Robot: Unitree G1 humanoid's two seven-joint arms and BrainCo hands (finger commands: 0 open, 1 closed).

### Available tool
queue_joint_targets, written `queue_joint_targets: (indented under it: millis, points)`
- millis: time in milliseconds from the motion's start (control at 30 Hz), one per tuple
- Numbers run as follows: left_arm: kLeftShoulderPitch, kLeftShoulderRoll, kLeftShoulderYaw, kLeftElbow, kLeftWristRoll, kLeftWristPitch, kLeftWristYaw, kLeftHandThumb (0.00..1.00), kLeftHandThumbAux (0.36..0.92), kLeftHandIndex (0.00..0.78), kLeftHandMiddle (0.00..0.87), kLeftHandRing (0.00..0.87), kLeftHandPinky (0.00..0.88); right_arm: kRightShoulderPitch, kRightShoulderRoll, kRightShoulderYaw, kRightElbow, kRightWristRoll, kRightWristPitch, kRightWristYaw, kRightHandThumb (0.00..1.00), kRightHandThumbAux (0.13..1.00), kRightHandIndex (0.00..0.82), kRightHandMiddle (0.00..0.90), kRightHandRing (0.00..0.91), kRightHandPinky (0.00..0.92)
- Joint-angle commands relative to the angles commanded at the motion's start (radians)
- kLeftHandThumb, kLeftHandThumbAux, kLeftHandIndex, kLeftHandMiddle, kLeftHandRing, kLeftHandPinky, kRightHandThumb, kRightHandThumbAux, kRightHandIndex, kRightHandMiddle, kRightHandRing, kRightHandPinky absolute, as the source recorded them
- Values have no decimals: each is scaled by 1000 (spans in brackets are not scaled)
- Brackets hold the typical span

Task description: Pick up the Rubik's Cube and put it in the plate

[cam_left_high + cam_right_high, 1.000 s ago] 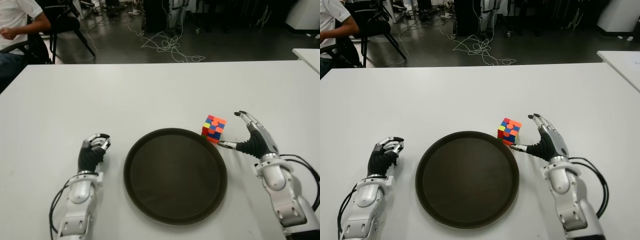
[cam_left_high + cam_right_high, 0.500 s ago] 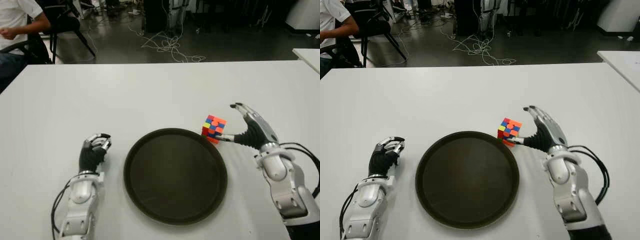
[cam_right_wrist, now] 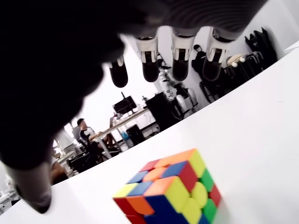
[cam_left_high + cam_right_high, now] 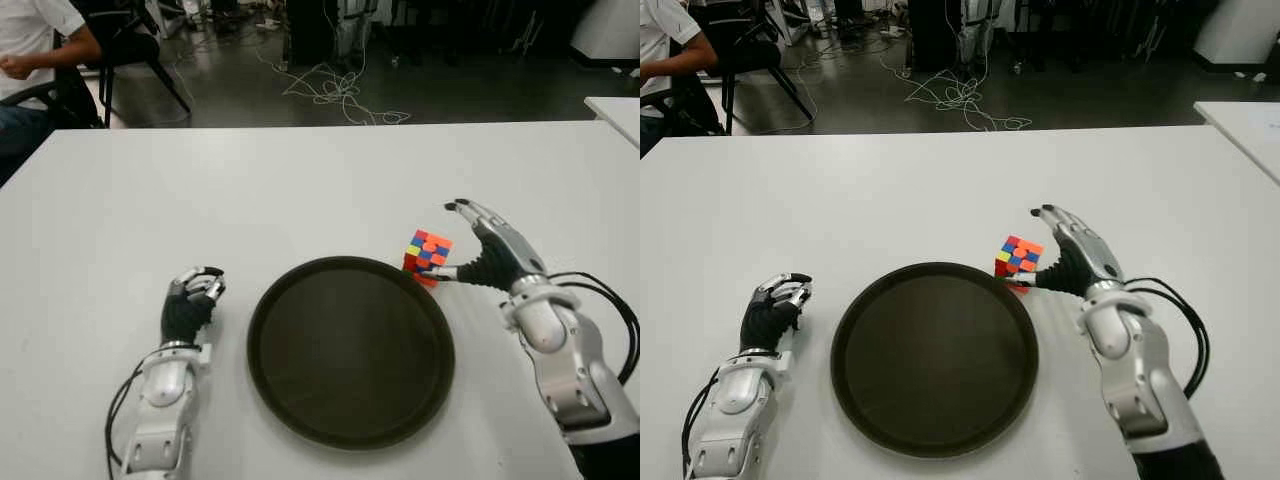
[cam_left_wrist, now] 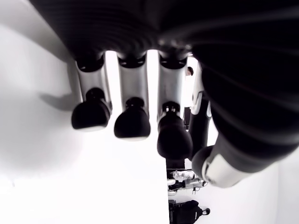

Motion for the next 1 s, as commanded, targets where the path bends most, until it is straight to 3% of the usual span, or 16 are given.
queue_joint_targets:
  millis: [400, 1000]
  points:
    - [1, -10, 6, 2, -5, -2, 9, 713, 702, 444, 817, 827, 828, -73, 7, 26, 100, 5, -38, -25, 0, 621, 0, 0, 0, 0]
    - [0, -11, 8, 14, -14, -21, 6, 712, 704, 444, 821, 827, 824, -151, 24, 66, 212, 23, -92, -30, 0, 754, 0, 0, 0, 0]
